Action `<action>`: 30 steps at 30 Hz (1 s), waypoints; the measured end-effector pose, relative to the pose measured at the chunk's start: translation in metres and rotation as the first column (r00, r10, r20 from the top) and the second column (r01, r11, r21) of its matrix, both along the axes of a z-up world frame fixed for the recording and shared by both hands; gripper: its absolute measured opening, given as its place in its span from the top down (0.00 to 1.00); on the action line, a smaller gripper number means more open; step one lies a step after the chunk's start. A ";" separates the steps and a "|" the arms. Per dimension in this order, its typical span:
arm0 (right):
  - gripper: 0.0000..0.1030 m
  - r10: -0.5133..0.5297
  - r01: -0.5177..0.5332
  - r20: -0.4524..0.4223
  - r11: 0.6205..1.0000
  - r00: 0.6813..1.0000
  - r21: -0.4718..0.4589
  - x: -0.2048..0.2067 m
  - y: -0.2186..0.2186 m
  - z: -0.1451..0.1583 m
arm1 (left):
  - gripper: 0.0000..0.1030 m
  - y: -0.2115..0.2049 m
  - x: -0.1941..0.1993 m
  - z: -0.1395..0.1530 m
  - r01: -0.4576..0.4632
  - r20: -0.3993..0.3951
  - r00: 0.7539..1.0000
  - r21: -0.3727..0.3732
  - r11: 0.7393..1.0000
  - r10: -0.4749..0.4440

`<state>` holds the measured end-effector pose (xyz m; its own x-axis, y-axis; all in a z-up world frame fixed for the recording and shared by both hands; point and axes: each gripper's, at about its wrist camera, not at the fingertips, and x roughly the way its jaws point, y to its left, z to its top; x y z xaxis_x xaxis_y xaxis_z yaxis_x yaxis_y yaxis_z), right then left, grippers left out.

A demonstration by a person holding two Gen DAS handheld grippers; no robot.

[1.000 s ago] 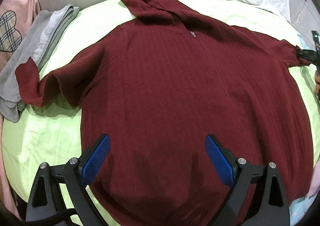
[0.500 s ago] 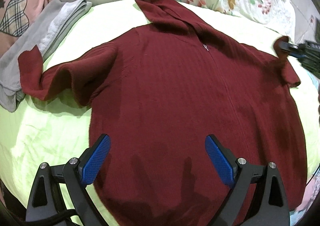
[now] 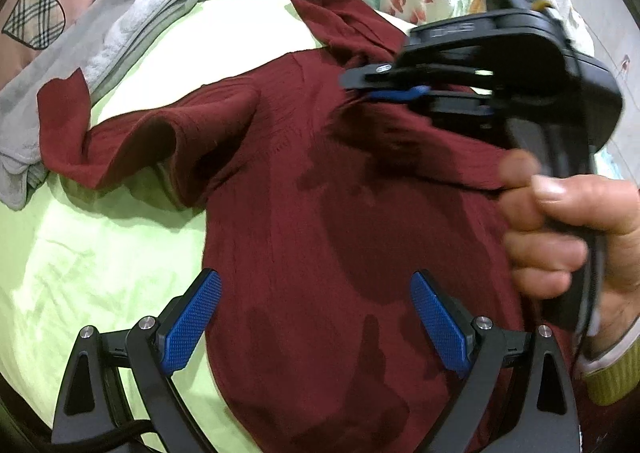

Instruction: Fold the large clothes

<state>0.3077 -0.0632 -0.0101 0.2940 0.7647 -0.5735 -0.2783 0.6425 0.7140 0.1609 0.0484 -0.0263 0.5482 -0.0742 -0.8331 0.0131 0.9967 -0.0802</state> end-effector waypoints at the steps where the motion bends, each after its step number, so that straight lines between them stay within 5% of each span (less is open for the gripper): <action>1: 0.91 0.006 -0.006 -0.009 1.000 1.000 -0.003 0.004 0.005 -0.004 | 0.07 0.001 0.004 -0.001 -0.003 -0.001 1.000 0.000 1.000 0.003; 4: 0.88 0.023 -0.024 -0.056 1.000 0.998 -0.012 0.011 0.012 -0.017 | 0.07 0.005 0.020 -0.001 -0.003 0.007 1.000 -0.005 1.000 0.003; 7: 0.68 0.004 -0.004 -0.088 1.000 0.996 -0.004 0.007 -0.002 -0.019 | 0.07 0.006 0.040 -0.004 -0.006 0.000 1.000 -0.008 1.000 0.006; 12: 0.64 -0.121 0.122 0.023 0.992 0.992 -0.025 -0.028 -0.068 0.011 | 0.07 0.003 0.083 -0.014 0.001 -0.032 0.999 -0.029 1.000 -0.002; 17: 0.61 -0.282 0.287 0.099 0.957 0.954 -0.050 -0.072 -0.146 0.033 | 0.09 0.005 0.127 -0.029 -0.013 -0.100 0.995 -0.158 0.987 -0.003; 19: 0.60 -0.336 0.345 0.118 0.936 0.934 -0.063 -0.089 -0.172 0.038 | 0.17 0.006 0.135 -0.029 -0.025 -0.083 0.997 -0.201 0.979 0.009; 21: 0.60 -0.391 0.404 0.131 0.910 0.911 -0.088 -0.103 -0.196 0.040 | 0.61 0.004 0.140 -0.029 -0.020 -0.072 0.997 -0.218 0.976 0.004; 23: 0.60 -0.436 0.451 0.139 0.886 0.889 -0.110 -0.112 -0.213 0.042 | 0.90 0.000 0.144 -0.032 -0.007 -0.074 0.997 -0.233 0.973 -0.010; 30: 0.59 -0.541 0.570 0.191 0.802 0.819 -0.176 -0.118 -0.272 0.056 | 0.92 0.012 0.118 -0.002 -0.019 0.073 0.997 -0.143 0.990 0.029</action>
<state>0.1899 -0.3350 0.0456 0.7102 0.3092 -0.6324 0.0972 0.8467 0.5231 0.2785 0.0606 -0.0278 0.6113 -0.1746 -0.7719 0.0005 0.9754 -0.2203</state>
